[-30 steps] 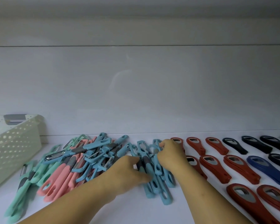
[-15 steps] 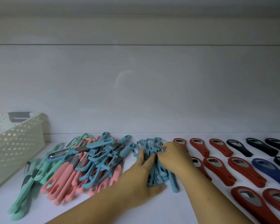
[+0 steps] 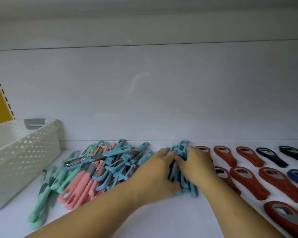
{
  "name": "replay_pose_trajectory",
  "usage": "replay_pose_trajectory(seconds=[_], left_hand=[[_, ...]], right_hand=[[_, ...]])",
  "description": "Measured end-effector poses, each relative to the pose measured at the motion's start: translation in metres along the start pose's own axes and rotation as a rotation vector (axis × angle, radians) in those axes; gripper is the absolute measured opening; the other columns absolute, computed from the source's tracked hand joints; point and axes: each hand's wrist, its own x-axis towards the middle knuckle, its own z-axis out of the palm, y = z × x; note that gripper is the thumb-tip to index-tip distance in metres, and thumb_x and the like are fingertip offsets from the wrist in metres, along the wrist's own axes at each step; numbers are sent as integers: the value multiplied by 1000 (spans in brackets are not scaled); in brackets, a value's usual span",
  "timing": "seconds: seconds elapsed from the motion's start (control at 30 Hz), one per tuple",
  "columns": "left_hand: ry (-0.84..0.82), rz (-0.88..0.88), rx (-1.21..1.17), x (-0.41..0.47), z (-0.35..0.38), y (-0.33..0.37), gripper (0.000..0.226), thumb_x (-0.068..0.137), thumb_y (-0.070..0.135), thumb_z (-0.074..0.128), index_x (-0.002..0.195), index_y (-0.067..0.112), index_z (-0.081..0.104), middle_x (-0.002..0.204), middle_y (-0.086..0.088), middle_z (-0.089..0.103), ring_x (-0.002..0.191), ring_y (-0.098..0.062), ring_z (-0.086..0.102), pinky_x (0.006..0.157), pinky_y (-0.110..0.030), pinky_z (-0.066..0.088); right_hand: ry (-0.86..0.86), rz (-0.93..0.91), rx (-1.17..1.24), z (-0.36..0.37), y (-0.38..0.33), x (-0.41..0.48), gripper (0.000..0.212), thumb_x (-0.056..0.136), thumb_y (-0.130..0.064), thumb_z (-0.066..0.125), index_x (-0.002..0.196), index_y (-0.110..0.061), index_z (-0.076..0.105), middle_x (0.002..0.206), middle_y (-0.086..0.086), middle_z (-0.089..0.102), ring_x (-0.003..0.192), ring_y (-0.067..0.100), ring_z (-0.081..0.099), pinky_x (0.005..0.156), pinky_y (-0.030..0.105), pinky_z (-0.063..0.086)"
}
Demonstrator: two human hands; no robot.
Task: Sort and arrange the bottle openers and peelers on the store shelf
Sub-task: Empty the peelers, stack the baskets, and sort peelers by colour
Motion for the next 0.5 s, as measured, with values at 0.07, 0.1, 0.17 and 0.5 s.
replay_pose_trajectory(seconds=[0.07, 0.1, 0.17, 0.5], left_hand=[[57, -83, 168, 10, -20, -13, 51, 86, 29, 60, 132, 14, 49, 134, -2, 50, 126, -18, 41, 99, -23, 38], [45, -140, 304, 17, -28, -21, 47, 85, 35, 60, 127, 13, 52, 127, -4, 53, 121, -21, 44, 92, -30, 43], [-83, -256, 588, 28, -37, -34, 52, 83, 47, 62, 122, 14, 51, 119, -6, 53, 116, -25, 45, 83, -34, 40], [-305, -489, 632, 60, -43, -57, 73, 77, 55, 67, 132, 12, 46, 129, -11, 50, 118, -28, 46, 94, -35, 40]], right_hand=[[9, -10, 15, 3, 0, 0, 28, 92, -38, 52, 103, -12, 56, 106, 5, 63, 95, 24, 59, 73, 28, 44], [7, -15, 30, 5, 0, 0, 28, 91, -38, 53, 102, -12, 56, 104, 5, 63, 94, 23, 60, 74, 29, 46], [2, -13, 53, 8, 0, 0, 30, 89, -40, 54, 101, -13, 56, 104, 4, 63, 93, 23, 60, 77, 31, 49], [-50, -32, 61, 8, -2, -1, 36, 87, -42, 53, 109, -13, 54, 114, 5, 61, 101, 24, 58, 88, 38, 49]])
